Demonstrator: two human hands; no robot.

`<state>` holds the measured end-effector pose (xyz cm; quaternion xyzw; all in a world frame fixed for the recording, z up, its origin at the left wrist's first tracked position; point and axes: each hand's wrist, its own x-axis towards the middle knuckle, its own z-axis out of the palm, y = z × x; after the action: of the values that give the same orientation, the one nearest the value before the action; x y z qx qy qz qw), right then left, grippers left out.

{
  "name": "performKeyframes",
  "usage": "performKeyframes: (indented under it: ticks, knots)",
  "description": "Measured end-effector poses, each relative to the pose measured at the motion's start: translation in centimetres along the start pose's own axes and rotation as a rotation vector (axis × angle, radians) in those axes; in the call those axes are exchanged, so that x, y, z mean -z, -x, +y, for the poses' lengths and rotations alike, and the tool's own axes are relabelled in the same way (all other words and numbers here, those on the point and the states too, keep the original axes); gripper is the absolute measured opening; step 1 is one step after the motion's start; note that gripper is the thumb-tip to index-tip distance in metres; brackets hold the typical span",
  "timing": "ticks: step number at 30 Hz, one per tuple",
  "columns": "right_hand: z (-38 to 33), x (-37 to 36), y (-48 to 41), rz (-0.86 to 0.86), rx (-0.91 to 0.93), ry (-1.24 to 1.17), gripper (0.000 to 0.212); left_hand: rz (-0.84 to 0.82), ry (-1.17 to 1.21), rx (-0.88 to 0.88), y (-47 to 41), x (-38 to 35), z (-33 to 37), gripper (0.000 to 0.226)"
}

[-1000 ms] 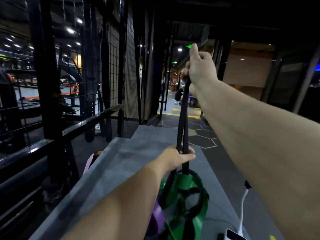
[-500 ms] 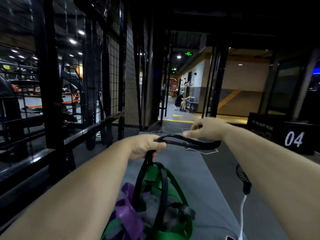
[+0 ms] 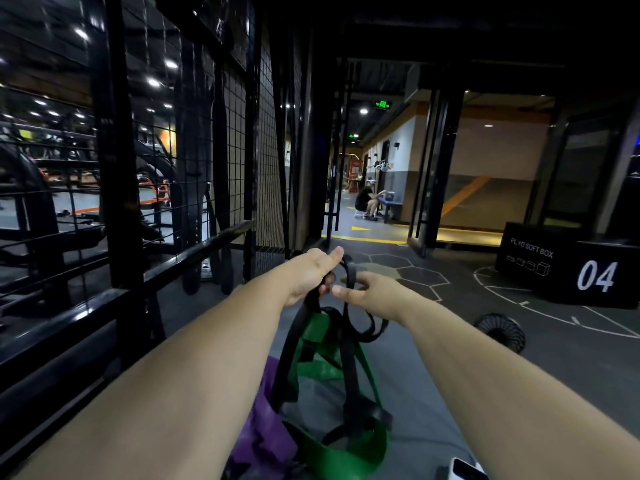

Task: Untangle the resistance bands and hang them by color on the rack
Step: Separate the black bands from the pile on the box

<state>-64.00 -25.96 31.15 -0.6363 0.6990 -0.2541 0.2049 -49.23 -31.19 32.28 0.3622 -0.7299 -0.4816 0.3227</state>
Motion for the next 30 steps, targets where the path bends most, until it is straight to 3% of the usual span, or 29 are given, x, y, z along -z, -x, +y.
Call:
performKeyframes:
  ticks: [5,10,13,18,23,27,30]
  knots:
    - [-0.6,-0.2,0.3,0.116,0.084,-0.147,0.051,0.055,0.046,0.034,-0.5,0.0,0.1,0.039]
    - [-0.2,-2.0,0.0,0.049,0.064,-0.367,0.047,0.107,-0.040,-0.042,-1.5,-0.3,0.3,0.044]
    - [-0.4,-3.2,-0.3,0.130,0.056,-0.526,0.047,0.107,-0.094,-0.086,-1.3,-0.5,1.0,0.045]
    - [-1.6,-3.4,-0.3,0.228,0.021,-0.681,0.030,0.113,-0.093,-0.126,-0.9,-0.9,1.7,0.024]
    - [-1.6,-3.5,-0.2,0.195,0.080,-0.837,0.004,0.111,-0.129,-0.176,-0.3,0.1,1.9,0.029]
    - [-2.0,-2.6,0.1,0.171,-0.003,-1.214,0.011,0.096,-0.071,-0.058,0.3,1.2,-0.1,0.031]
    - [-2.3,-1.1,0.3,0.127,0.043,-1.283,0.025,0.025,-0.039,-0.001,1.1,0.8,-1.9,0.027]
